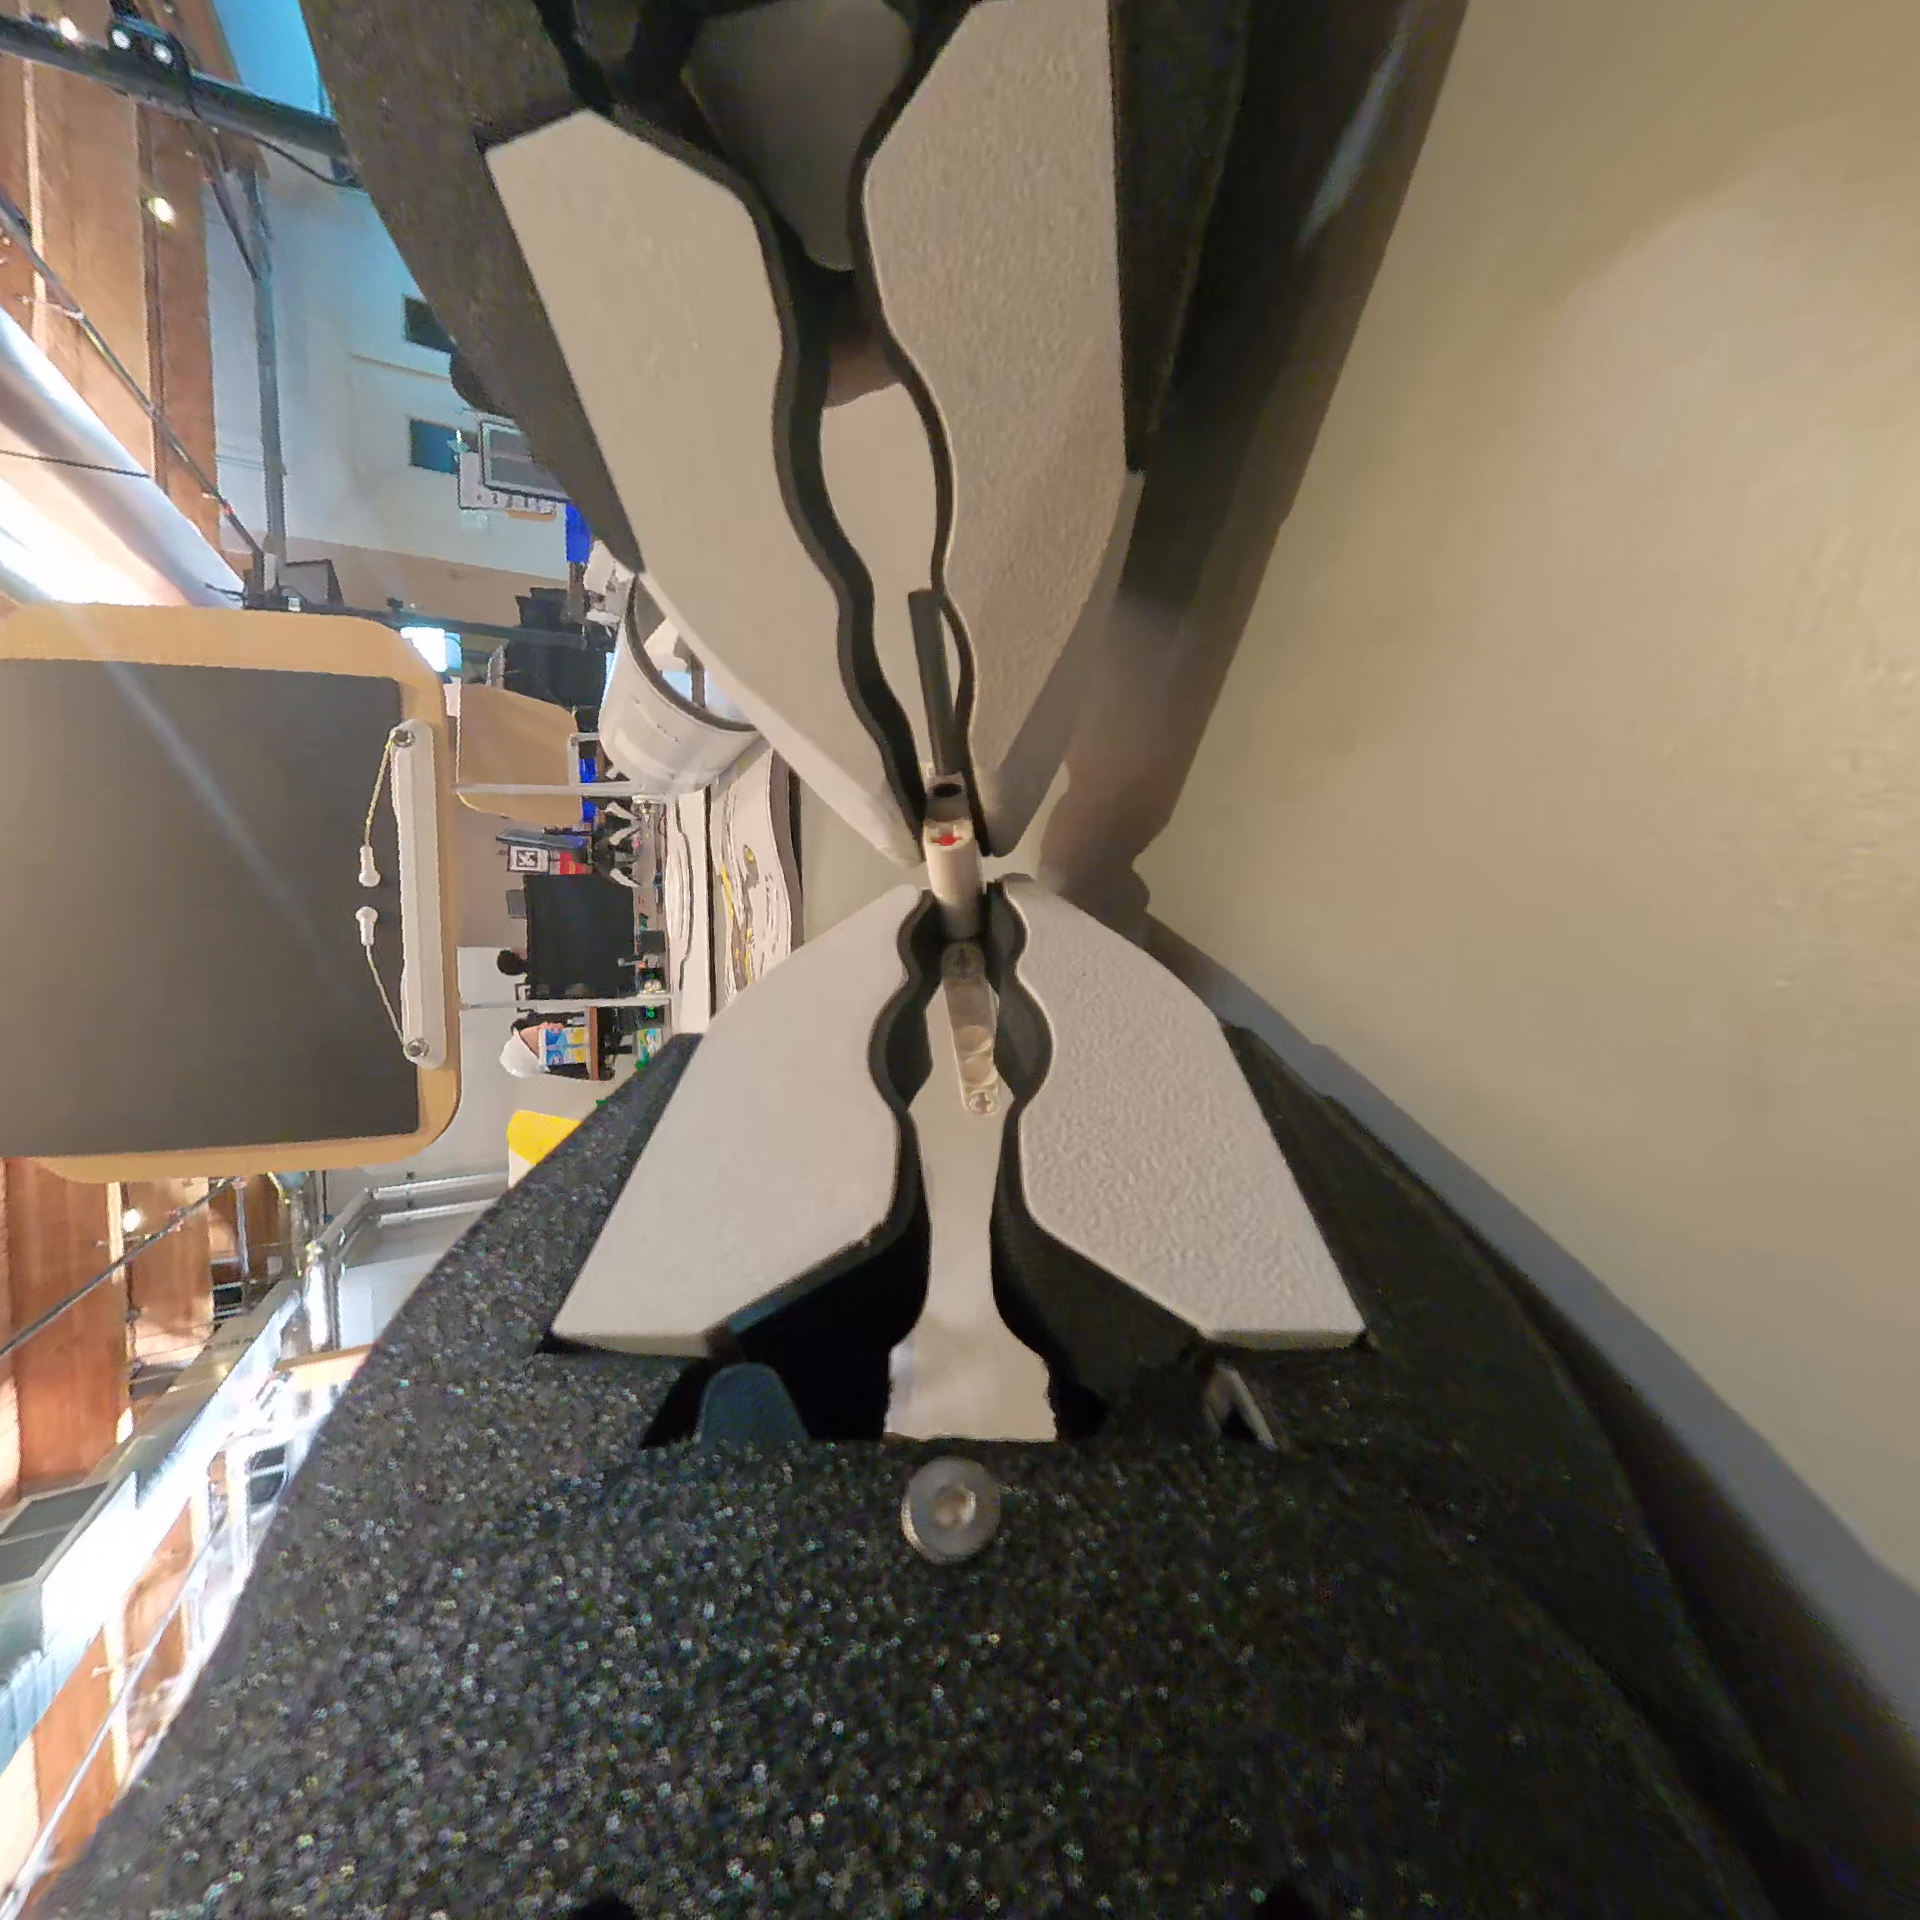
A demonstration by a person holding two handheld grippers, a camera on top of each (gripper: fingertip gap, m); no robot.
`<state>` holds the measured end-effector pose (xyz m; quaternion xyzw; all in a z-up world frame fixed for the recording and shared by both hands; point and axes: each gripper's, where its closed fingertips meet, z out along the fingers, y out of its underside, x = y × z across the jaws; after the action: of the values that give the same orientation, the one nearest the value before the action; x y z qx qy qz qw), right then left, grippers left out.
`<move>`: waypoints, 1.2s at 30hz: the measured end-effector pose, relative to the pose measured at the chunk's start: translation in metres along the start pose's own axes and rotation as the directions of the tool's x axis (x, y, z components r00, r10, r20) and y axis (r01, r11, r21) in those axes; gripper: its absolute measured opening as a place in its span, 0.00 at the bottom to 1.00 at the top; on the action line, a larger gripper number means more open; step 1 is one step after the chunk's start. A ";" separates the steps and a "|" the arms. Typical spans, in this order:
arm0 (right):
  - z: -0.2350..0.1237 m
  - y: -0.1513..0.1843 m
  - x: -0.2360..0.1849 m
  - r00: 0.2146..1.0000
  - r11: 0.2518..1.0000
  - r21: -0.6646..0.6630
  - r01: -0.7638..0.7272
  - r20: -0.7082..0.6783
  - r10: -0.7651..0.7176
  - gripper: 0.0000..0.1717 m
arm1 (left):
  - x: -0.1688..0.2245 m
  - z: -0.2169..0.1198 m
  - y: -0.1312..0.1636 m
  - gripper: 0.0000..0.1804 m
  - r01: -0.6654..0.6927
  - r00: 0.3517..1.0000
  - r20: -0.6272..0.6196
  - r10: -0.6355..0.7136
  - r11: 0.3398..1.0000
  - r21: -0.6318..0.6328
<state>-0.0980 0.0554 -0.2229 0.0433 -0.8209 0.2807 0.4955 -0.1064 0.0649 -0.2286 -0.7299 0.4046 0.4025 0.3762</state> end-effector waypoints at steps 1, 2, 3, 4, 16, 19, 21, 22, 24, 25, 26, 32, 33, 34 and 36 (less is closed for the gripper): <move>-0.001 0.000 -0.001 1.000 1.000 0.001 0.000 0.002 0.000 0.04 | 0.000 0.001 -0.001 0.05 -0.008 1.000 -0.007 0.008 1.000 0.004; -0.002 0.000 -0.001 1.000 1.000 0.002 0.000 0.005 0.000 0.04 | 0.001 0.001 -0.002 0.05 -0.019 1.000 -0.013 0.019 1.000 0.006; -0.003 0.001 -0.002 1.000 1.000 0.003 0.001 0.008 -0.001 0.04 | 0.001 0.002 -0.003 0.05 -0.025 0.999 -0.020 0.025 1.000 0.005; -0.004 0.001 -0.003 1.000 1.000 0.005 0.004 0.010 -0.004 0.04 | 0.002 0.002 -0.004 0.05 -0.032 0.999 -0.027 0.032 0.999 0.009; -0.018 -0.003 -0.010 0.998 0.997 0.070 -0.033 0.062 0.028 0.04 | 0.006 0.004 -0.018 0.06 -0.056 0.994 -0.083 0.065 0.993 0.108; -0.020 -0.003 -0.011 0.998 0.997 0.078 -0.030 0.062 0.026 0.04 | 0.007 0.005 -0.020 0.06 -0.050 0.995 -0.083 0.060 0.992 0.115; -0.021 -0.004 -0.011 0.998 0.997 0.078 -0.022 0.058 0.018 0.04 | 0.007 0.005 -0.021 0.06 -0.055 0.995 -0.079 0.064 0.992 0.118; -0.021 -0.004 -0.011 0.998 0.997 0.080 -0.019 0.058 0.015 0.04 | 0.007 0.005 -0.022 0.05 -0.053 0.995 -0.079 0.062 0.991 0.120; -0.022 -0.005 -0.012 0.998 0.996 0.085 -0.015 0.057 0.010 0.04 | 0.008 0.004 -0.023 0.05 -0.049 0.995 -0.075 0.059 0.990 0.129; -0.023 -0.005 -0.012 0.998 0.996 0.088 -0.013 0.056 0.008 0.04 | 0.008 0.004 -0.024 0.05 -0.047 0.996 -0.068 0.057 0.990 0.132; -0.023 -0.006 -0.013 0.998 0.996 0.091 -0.013 0.056 0.008 0.04 | 0.008 0.004 -0.025 0.05 -0.046 0.996 -0.065 0.055 0.990 0.134; -0.027 -0.009 -0.015 0.998 0.995 0.102 0.001 0.055 -0.006 0.04 | 0.010 0.003 -0.027 0.05 -0.052 0.996 -0.064 0.061 0.990 0.135; -0.028 -0.009 -0.015 0.999 0.995 0.103 0.000 0.054 -0.006 0.04 | 0.010 0.003 -0.027 0.05 -0.051 0.996 -0.065 0.060 0.990 0.135; -0.028 -0.009 -0.015 0.999 0.995 0.102 0.005 0.050 -0.010 0.04 | 0.010 0.003 -0.027 0.05 -0.055 0.996 -0.063 0.064 0.990 0.134; -0.028 -0.009 -0.016 0.999 0.995 0.099 0.016 0.044 -0.020 0.04 | 0.010 0.003 -0.027 0.05 -0.051 0.996 -0.067 0.061 0.990 0.134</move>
<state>-0.0648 0.0584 -0.2222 0.0813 -0.8165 0.3153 0.4768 -0.0797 0.0751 -0.2325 -0.7056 0.4638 0.3590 0.3976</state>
